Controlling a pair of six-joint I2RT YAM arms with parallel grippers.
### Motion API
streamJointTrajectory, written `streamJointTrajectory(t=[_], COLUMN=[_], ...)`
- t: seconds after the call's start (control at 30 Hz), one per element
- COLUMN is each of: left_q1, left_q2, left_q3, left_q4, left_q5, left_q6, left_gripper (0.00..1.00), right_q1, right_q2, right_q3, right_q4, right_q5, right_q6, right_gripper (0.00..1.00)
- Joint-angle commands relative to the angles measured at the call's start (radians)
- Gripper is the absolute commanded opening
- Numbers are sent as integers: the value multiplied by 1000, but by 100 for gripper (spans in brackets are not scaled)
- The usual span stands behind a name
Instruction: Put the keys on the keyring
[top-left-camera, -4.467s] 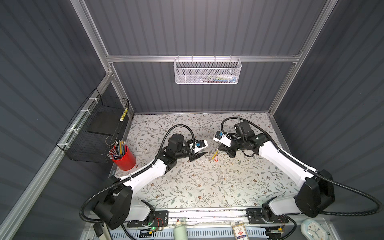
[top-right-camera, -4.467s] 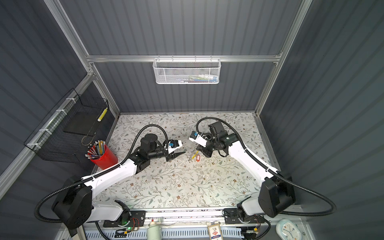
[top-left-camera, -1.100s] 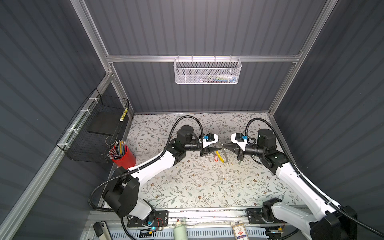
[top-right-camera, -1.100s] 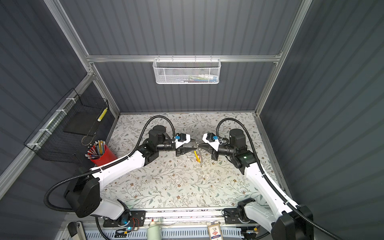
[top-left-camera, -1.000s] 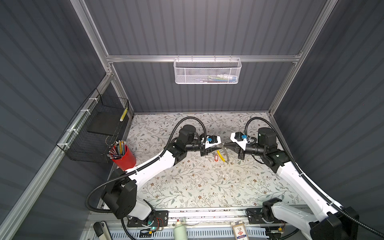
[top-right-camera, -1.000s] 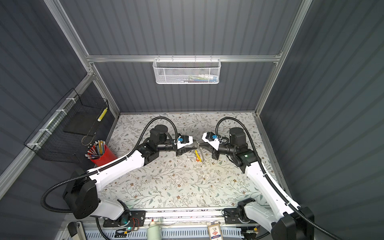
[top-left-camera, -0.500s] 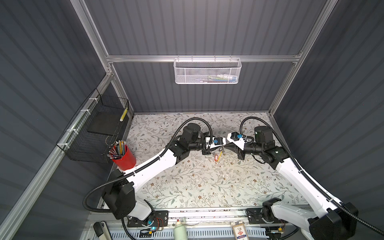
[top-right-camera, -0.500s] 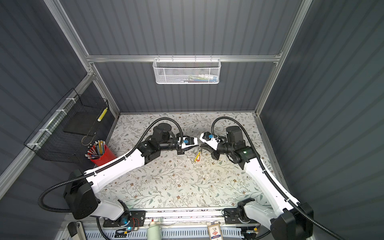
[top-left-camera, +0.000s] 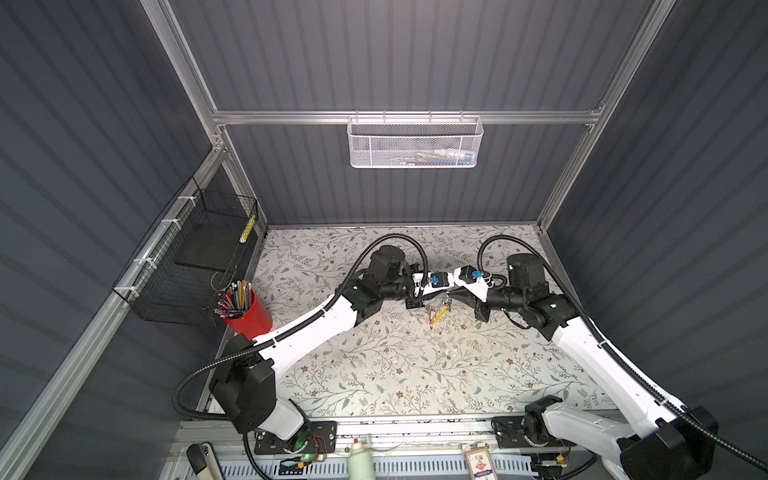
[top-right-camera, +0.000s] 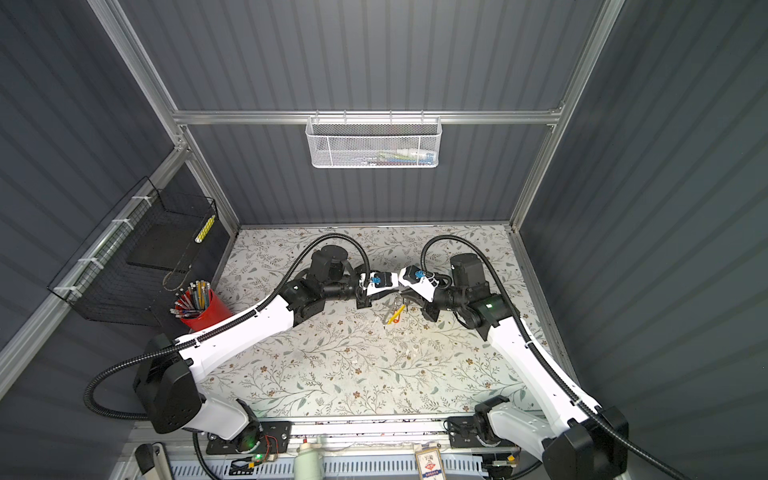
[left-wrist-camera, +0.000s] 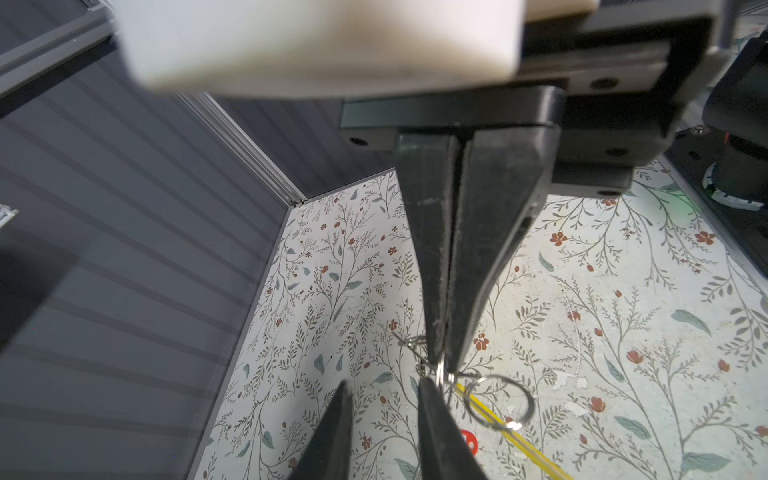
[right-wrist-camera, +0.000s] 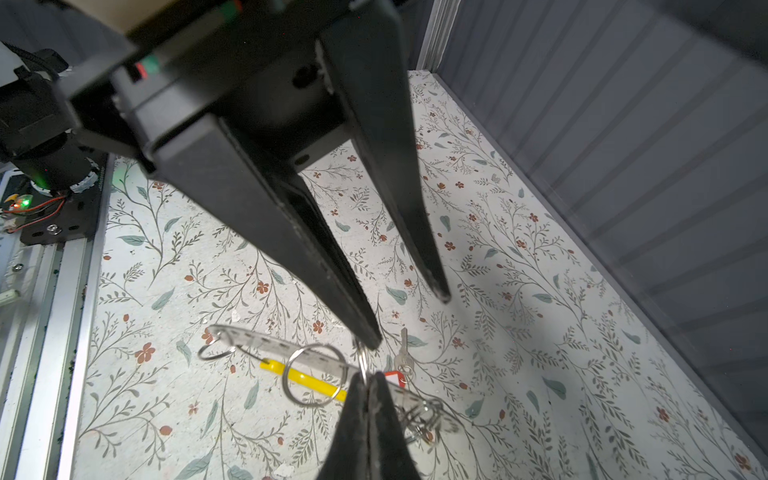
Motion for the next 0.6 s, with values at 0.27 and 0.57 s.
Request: streamJointTrajectory(t=[0.27,0.57], left_q1=[-8,-8], left_q2=[-4,31], left_q3=[34,59], left_q4=[-61,-49], left_q5=[109,74], left_q6=[-55,-69], left_gripper=[30,27], right_q1=[1,4], right_q2=[-33,-51], right_q3=[-6,-32], right_q4=[74,84], right_q5=[30,-27], right_q6=[21,-4], right_gripper=[0,0])
